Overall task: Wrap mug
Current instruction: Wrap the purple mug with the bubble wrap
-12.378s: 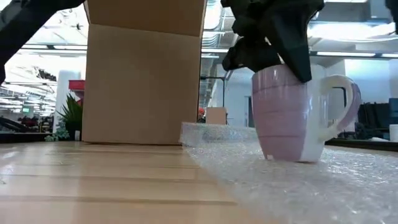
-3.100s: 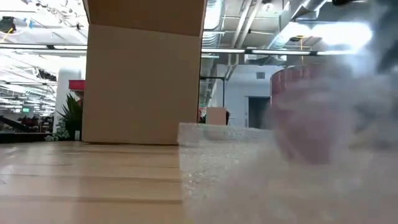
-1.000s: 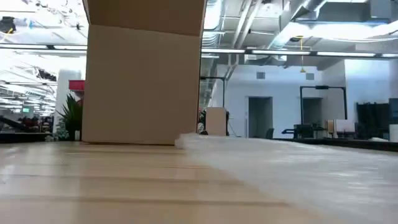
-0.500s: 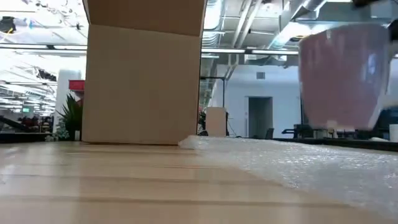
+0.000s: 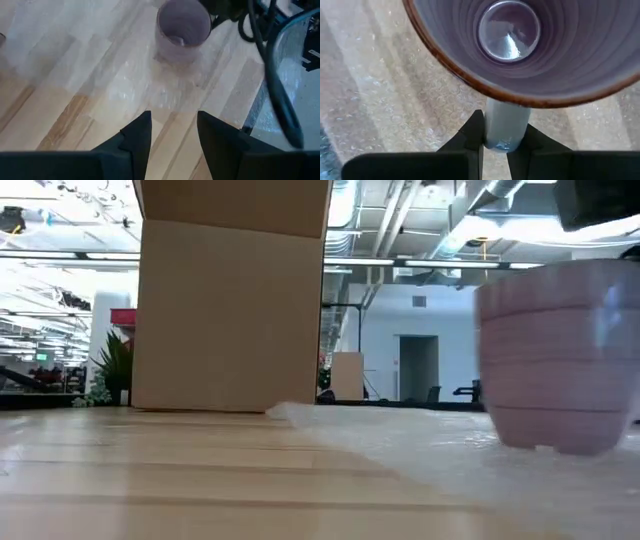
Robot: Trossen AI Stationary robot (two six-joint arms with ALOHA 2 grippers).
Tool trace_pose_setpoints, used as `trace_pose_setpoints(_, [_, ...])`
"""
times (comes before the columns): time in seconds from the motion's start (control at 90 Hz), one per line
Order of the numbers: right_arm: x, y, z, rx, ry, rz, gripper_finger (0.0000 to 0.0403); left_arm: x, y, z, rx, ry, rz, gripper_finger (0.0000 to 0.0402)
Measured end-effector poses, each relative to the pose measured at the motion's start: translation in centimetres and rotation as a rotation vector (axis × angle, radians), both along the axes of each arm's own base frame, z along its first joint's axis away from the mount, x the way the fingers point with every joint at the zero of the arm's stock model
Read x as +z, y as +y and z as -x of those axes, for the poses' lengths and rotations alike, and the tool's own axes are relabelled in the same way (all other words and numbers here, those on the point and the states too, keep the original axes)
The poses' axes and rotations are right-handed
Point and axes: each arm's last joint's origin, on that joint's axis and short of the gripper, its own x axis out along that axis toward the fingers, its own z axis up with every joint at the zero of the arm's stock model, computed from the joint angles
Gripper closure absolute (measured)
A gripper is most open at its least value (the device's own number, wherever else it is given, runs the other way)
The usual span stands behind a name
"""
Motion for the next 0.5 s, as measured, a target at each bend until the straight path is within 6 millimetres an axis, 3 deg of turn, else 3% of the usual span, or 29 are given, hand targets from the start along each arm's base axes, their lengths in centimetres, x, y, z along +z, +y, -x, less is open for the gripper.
trace_pose_setpoints(0.167, [0.9,-2.2,-0.6,-0.108,0.014,-0.005,0.0369,0.0,0.0,0.0,-0.005,0.003,-0.005,0.0263])
trace_pose_setpoints(0.322, [2.4,-2.2,-0.2,-0.103,-0.034,-0.043,0.0369,0.0,0.0,0.0,0.001,-0.001,0.000,0.0263])
trace_pose_setpoints(0.5, [0.5,-1.7,-0.2,-0.089,-0.022,-0.045,0.0369,0.0,-0.1,0.1,0.005,-0.001,0.002,0.0263])
